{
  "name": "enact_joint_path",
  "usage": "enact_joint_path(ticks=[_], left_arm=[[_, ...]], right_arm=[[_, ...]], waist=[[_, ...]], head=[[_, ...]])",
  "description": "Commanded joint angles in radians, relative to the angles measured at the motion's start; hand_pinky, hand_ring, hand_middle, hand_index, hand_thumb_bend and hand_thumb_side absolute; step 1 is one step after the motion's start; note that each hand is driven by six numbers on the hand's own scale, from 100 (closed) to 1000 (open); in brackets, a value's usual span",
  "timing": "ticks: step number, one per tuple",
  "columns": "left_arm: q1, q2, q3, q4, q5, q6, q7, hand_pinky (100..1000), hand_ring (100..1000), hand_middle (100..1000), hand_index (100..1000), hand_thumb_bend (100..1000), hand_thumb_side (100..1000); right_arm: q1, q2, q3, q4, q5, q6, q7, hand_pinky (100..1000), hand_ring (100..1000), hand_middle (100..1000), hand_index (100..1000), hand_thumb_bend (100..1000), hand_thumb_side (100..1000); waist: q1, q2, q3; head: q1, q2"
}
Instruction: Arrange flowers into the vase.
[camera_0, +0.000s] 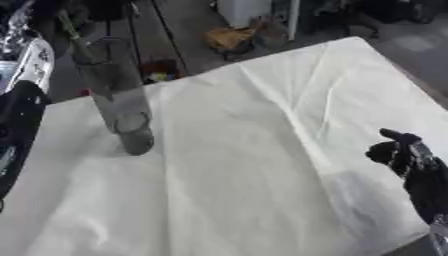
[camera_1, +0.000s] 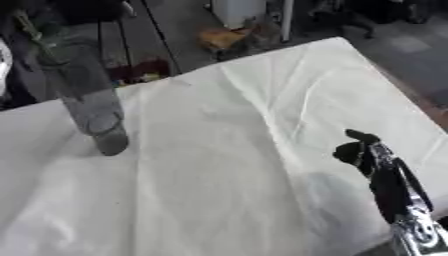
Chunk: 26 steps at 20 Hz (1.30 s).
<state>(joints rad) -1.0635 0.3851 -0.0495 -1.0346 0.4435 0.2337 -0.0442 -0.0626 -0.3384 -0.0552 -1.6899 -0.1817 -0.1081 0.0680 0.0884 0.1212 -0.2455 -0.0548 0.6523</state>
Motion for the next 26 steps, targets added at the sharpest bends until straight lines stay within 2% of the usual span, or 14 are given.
enact_joint_path(ticks=[1, 26], left_arm=[[-0.016, 0.009, -0.003, -0.004, -0.024, 0.0, -0.012, 100, 100, 100, 100, 903, 392], [0.006, -0.011, -0.002, 0.005, -0.101, -0.025, -0.022, 100, 100, 100, 121, 945, 515]], right_arm=[[-0.014, -0.013, -0.001, -0.013, 0.003, -0.003, 0.004, 814, 694, 614, 874, 100, 1000], [-0.016, -0.009, -0.002, -0.014, 0.004, -0.004, 0.007, 810, 693, 613, 875, 100, 1000]], waist=[[-0.008, -0.01, 0.001], [-0.011, -0.002, 0.004]], head=[[-0.003, -0.011], [-0.007, -0.015]])
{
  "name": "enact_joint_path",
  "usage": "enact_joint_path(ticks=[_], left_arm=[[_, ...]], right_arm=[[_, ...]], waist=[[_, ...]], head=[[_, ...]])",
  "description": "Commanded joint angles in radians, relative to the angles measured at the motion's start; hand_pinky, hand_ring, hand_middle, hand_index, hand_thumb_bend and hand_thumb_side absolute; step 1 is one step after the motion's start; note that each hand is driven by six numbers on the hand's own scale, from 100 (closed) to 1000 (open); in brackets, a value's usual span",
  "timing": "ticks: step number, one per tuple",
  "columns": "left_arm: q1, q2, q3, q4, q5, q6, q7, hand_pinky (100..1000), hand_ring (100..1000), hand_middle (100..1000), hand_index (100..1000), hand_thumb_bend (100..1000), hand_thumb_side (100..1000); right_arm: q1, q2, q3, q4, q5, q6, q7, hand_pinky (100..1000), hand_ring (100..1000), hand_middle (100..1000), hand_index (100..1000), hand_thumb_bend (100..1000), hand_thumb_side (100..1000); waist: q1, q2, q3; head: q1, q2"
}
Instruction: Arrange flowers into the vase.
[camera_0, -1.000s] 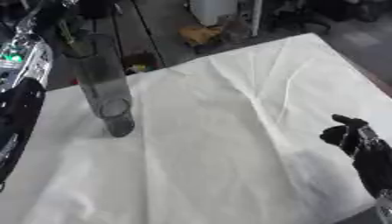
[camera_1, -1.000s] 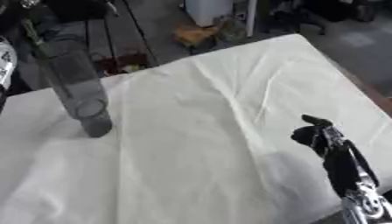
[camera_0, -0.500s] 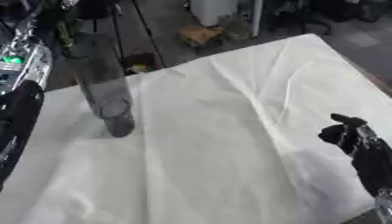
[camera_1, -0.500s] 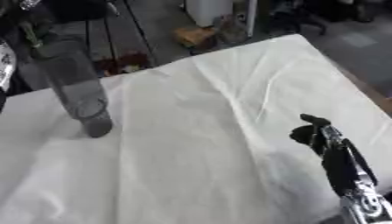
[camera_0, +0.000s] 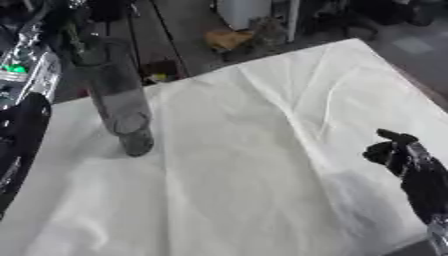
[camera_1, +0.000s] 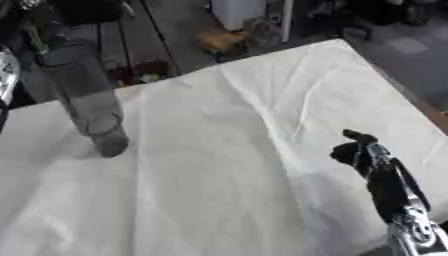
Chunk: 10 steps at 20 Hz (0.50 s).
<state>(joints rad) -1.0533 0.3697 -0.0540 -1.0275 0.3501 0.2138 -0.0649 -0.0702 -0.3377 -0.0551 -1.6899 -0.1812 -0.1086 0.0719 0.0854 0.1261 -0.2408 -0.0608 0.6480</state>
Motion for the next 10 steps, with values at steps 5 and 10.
enact_joint_path(ticks=[5, 10], left_arm=[[-0.004, 0.003, 0.003, -0.005, -0.01, -0.016, -0.005, 100, 100, 100, 163, 949, 536], [-0.003, 0.003, 0.003, -0.005, -0.012, -0.021, -0.006, 100, 100, 100, 161, 950, 529]], right_arm=[[-0.009, -0.01, -0.002, -0.014, 0.002, -0.004, 0.003, 810, 693, 613, 875, 100, 1000], [-0.008, -0.01, -0.002, -0.014, 0.002, -0.004, 0.004, 809, 693, 613, 875, 100, 1000]], waist=[[-0.009, -0.007, -0.002], [-0.012, -0.007, -0.003]], head=[[-0.003, -0.011], [-0.004, -0.012]])
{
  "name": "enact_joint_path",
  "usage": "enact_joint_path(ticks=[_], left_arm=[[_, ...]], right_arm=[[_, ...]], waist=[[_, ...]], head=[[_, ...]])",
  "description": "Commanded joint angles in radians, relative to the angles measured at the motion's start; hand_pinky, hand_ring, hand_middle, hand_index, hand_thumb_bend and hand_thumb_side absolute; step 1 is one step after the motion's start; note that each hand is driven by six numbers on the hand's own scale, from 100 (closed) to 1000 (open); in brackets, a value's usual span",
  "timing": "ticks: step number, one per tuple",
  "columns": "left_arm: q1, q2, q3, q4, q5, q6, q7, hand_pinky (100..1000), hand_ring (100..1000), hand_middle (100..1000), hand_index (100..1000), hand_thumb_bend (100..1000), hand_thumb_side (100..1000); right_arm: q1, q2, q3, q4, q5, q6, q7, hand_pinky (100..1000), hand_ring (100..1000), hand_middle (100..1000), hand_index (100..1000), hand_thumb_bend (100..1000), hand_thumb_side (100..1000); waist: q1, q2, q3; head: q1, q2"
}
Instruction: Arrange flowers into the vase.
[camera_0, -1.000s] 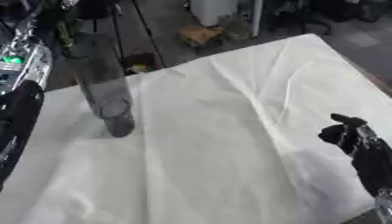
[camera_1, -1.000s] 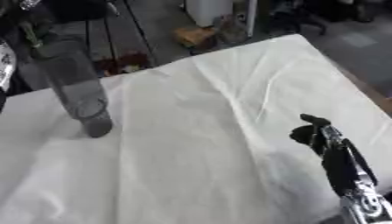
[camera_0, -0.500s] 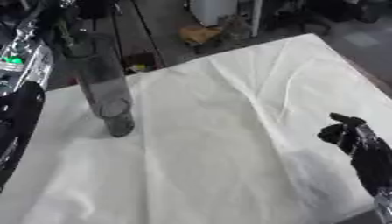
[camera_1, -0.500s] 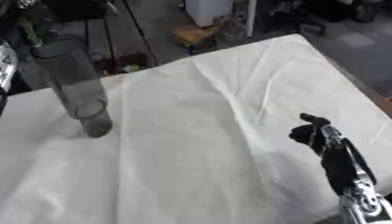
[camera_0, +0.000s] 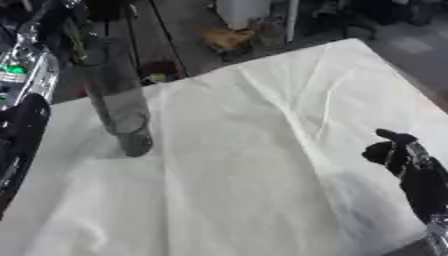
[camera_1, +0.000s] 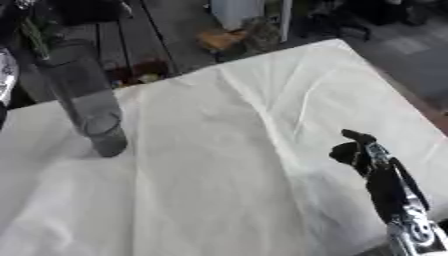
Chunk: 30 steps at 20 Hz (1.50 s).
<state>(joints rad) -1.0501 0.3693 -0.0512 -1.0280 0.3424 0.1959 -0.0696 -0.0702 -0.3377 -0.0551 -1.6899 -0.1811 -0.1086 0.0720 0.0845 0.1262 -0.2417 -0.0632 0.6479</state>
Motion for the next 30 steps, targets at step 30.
enact_joint_path(ticks=[30], left_arm=[[0.003, 0.012, 0.004, -0.019, -0.06, -0.029, -0.006, 221, 221, 239, 411, 940, 497]], right_arm=[[-0.006, -0.008, -0.003, -0.014, 0.001, -0.006, 0.005, 807, 693, 613, 875, 100, 1000]], waist=[[-0.021, -0.007, 0.008]], head=[[-0.014, -0.013]])
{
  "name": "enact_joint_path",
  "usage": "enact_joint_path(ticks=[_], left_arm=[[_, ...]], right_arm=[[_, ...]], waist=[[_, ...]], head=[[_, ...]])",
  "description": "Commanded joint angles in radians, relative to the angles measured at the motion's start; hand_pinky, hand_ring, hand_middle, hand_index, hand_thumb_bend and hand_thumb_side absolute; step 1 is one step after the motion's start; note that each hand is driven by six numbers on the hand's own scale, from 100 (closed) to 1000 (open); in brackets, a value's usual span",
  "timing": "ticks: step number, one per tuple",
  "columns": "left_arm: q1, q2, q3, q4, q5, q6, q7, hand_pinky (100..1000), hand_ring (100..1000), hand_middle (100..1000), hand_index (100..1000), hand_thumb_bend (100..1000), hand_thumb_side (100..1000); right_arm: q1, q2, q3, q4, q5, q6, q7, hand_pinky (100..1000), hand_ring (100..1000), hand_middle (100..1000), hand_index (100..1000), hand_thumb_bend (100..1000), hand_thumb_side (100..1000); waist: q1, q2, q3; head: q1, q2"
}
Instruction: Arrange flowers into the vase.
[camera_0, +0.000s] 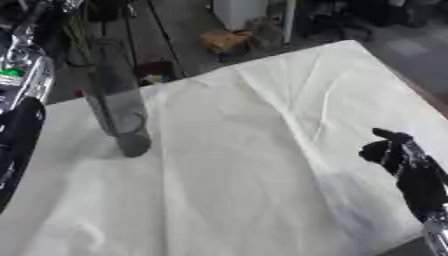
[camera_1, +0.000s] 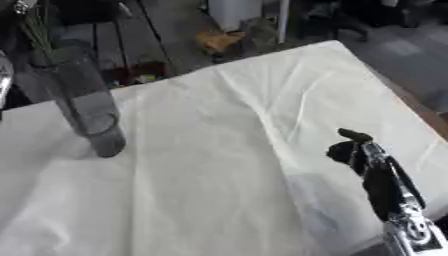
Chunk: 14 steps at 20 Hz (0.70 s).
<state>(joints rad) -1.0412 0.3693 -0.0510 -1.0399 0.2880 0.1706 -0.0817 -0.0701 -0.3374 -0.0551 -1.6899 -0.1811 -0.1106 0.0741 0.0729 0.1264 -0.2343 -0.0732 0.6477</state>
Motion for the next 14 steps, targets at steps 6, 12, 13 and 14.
enact_joint_path(ticks=[6, 12, 13, 14], left_arm=[[-0.002, 0.016, 0.006, -0.018, 0.001, -0.022, 0.026, 226, 225, 233, 402, 928, 471], [-0.005, 0.019, 0.006, -0.023, -0.015, -0.03, 0.037, 243, 259, 253, 416, 930, 479], [-0.006, 0.021, 0.006, -0.024, -0.021, -0.032, 0.038, 245, 262, 255, 417, 930, 480], [-0.008, 0.022, 0.006, -0.027, -0.027, -0.035, 0.038, 257, 277, 262, 422, 931, 486]], right_arm=[[-0.005, -0.008, -0.003, -0.014, 0.0, -0.005, 0.004, 807, 694, 613, 875, 100, 1000], [-0.006, -0.007, -0.003, -0.013, -0.001, -0.005, 0.005, 806, 694, 613, 874, 100, 1000], [-0.006, -0.008, -0.004, -0.012, -0.001, -0.005, 0.005, 806, 694, 613, 874, 100, 1000], [-0.006, -0.008, -0.004, -0.012, -0.001, -0.005, 0.004, 806, 694, 613, 874, 100, 1000]], waist=[[-0.013, -0.007, 0.007], [-0.014, -0.008, 0.008], [-0.014, -0.008, 0.008], [-0.014, -0.009, 0.008]], head=[[-0.006, -0.013], [-0.008, -0.015], [-0.008, -0.015], [-0.009, -0.015]])
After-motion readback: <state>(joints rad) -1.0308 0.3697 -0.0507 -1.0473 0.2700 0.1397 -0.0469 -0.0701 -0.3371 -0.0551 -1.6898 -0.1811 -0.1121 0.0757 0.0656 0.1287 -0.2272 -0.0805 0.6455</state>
